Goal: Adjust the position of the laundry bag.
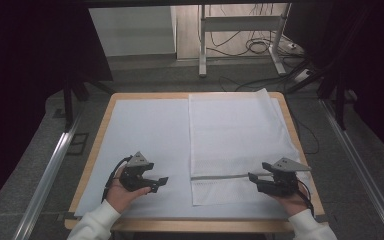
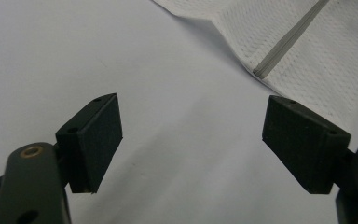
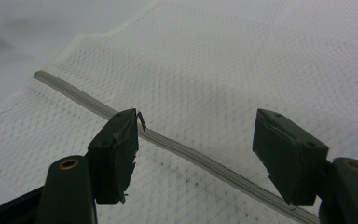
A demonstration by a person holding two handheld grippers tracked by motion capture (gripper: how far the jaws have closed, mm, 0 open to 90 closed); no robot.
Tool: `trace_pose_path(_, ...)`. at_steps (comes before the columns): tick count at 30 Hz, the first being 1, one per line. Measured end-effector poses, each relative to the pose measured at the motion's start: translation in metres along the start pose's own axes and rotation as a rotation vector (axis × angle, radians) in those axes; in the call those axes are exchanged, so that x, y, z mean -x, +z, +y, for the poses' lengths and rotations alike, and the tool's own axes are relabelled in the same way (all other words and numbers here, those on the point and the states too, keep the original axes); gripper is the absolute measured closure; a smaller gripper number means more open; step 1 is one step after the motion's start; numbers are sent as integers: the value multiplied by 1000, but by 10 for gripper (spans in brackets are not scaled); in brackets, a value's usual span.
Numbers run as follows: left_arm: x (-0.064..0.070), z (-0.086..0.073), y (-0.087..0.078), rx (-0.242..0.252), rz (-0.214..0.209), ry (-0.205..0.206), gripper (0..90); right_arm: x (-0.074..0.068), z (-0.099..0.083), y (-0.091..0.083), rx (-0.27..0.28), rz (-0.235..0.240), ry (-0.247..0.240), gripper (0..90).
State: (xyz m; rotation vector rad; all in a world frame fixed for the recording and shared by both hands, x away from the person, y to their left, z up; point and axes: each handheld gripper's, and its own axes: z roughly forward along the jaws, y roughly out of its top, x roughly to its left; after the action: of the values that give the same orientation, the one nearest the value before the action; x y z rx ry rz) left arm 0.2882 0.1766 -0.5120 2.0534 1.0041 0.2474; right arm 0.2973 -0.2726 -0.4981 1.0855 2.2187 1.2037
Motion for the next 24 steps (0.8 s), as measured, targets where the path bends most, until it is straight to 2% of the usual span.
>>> trace_pose_path(5,0,3,1,3,-5,-23,210,1,-3,-2,-8,-6,2,309)
trace_pose_path(10,8,6,0,4,-7,4,220,-1,0,-8,8,-42,7,309)
trace_pose_path(17,14,13,-5,14,-4,-3,221,-3,2,-6,14,-45,-10,309)
trace_pose_path(24,15,28,8,-18,-11,-16,223,-1,3,-9,31,-46,1,309)
